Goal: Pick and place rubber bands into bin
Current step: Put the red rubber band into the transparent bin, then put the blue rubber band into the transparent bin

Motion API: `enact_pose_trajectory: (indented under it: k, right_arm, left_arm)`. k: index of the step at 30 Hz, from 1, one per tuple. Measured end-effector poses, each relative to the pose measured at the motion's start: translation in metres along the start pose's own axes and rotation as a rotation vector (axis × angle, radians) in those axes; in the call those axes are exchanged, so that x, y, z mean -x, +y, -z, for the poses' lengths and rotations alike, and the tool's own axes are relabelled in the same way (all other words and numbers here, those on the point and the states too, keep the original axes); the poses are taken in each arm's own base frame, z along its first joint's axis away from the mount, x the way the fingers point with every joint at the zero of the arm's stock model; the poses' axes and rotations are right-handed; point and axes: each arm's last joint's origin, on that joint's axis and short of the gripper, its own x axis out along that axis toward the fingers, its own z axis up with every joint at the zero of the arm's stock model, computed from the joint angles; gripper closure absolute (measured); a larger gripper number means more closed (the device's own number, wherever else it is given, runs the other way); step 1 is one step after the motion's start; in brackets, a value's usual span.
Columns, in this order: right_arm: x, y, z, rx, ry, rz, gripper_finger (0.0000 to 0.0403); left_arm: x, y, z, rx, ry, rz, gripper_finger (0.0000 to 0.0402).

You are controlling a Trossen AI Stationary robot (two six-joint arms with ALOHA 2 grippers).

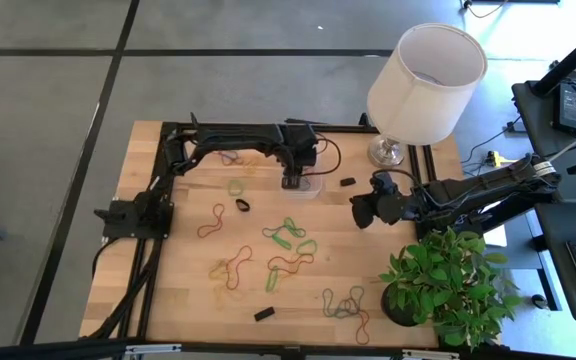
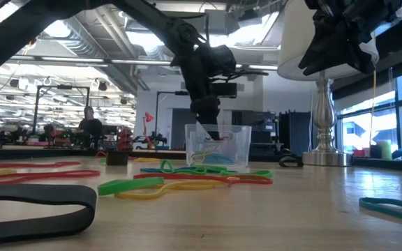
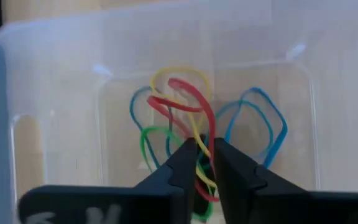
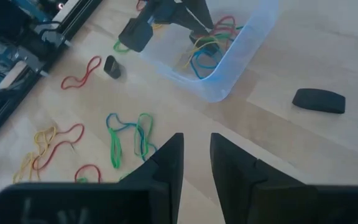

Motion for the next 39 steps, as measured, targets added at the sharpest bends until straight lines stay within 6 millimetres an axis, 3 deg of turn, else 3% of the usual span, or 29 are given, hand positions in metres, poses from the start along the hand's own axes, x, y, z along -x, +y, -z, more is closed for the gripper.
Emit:
enact_pose_trajectory:
  k: [7, 13, 20, 26, 30, 34, 39]
  right_arm:
    - [0.000, 0.000, 0.000, 0.001, 0.001, 0.001, 0.0320]
    - [0.000, 0.000, 0.000, 0.004, 0.002, 0.003, 0.0320]
    - [0.000, -0.004, 0.002, 0.028, 0.019, 0.035, 0.0320]
    - [0.000, -0.005, 0.002, 0.055, 0.027, 0.044, 0.0320]
    - [0.000, -0.005, 0.002, 0.134, 0.029, 0.042, 0.0320]
    - [0.000, -0.005, 0.002, 0.164, 0.030, 0.041, 0.0320]
    - [0.000, -0.005, 0.002, 0.201, 0.031, 0.041, 0.0320]
  left_arm:
    - [0.000, 0.004, 0.001, 0.044, -0.008, -0.012, 0.0284]
    - [0.009, 0.005, -0.001, 0.071, 0.008, -0.023, 0.0267]
    - [0.068, 0.005, -0.007, 0.185, -0.073, -0.046, 0.0294]
    - [0.126, -0.001, 0.000, 0.307, -0.110, -0.046, 0.0342]
    - [0.149, -0.011, 0.007, 0.355, -0.112, -0.038, 0.0384]
    - [0.150, -0.032, 0.024, 0.413, -0.089, -0.022, 0.0398]
    - [0.131, -0.063, 0.066, 0.549, -0.010, -0.055, 0.0400]
